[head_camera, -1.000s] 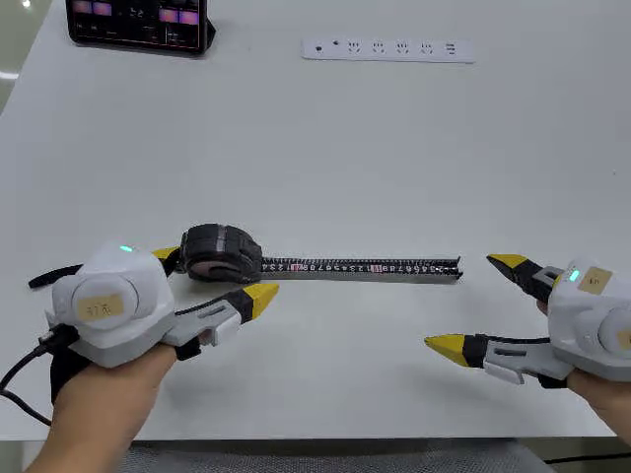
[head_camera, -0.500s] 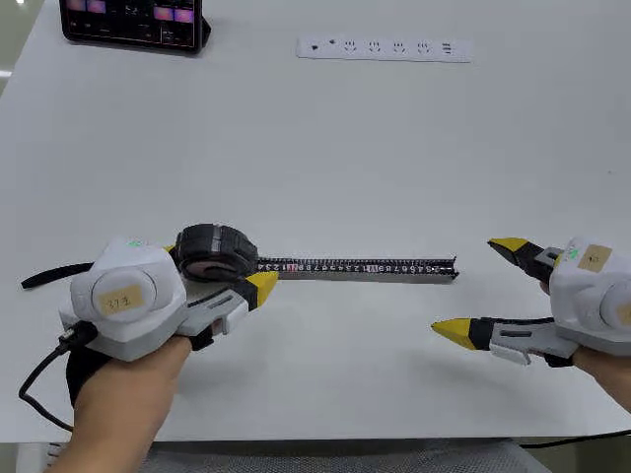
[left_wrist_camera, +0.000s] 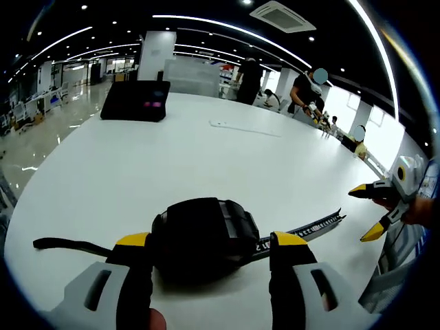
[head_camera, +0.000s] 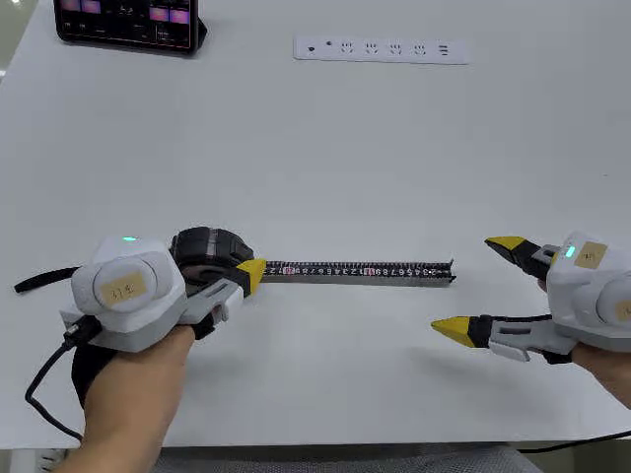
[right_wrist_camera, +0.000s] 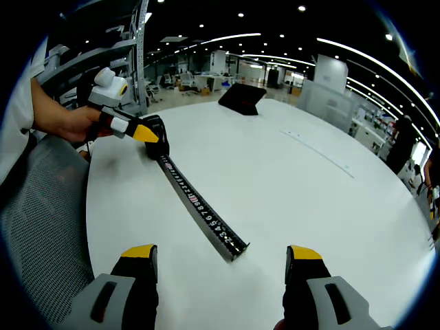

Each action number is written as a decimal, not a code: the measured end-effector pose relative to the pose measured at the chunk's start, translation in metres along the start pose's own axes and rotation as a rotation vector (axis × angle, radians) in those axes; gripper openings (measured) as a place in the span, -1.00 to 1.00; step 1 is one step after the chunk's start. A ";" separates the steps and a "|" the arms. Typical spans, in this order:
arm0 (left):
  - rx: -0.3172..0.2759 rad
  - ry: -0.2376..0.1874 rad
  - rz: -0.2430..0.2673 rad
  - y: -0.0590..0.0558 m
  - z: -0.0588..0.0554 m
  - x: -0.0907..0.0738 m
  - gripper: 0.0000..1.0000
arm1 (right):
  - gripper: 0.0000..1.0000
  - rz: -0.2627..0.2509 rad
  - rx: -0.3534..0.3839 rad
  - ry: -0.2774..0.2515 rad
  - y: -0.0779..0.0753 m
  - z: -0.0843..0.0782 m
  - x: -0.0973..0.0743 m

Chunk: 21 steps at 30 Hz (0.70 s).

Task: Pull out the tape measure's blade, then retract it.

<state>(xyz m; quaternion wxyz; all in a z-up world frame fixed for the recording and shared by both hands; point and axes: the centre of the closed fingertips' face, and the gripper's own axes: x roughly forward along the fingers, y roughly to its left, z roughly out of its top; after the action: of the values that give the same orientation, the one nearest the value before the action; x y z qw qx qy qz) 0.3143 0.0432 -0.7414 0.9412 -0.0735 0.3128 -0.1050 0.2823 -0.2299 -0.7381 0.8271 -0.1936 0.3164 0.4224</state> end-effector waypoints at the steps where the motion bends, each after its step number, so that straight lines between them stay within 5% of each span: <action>1: -0.007 -0.001 0.009 0.002 0.001 0.000 0.29 | 0.48 0.002 -0.003 0.002 0.000 0.000 0.000; 21: -0.030 0.004 0.029 0.005 -0.001 0.003 0.20 | 0.30 0.029 -0.052 0.029 -0.002 -0.003 0.002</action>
<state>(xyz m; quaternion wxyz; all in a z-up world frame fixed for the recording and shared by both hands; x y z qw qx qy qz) 0.3168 0.0478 -0.7447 0.9407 -0.0830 0.3172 -0.0867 0.2841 -0.2316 -0.7418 0.8108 -0.2166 0.3202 0.4395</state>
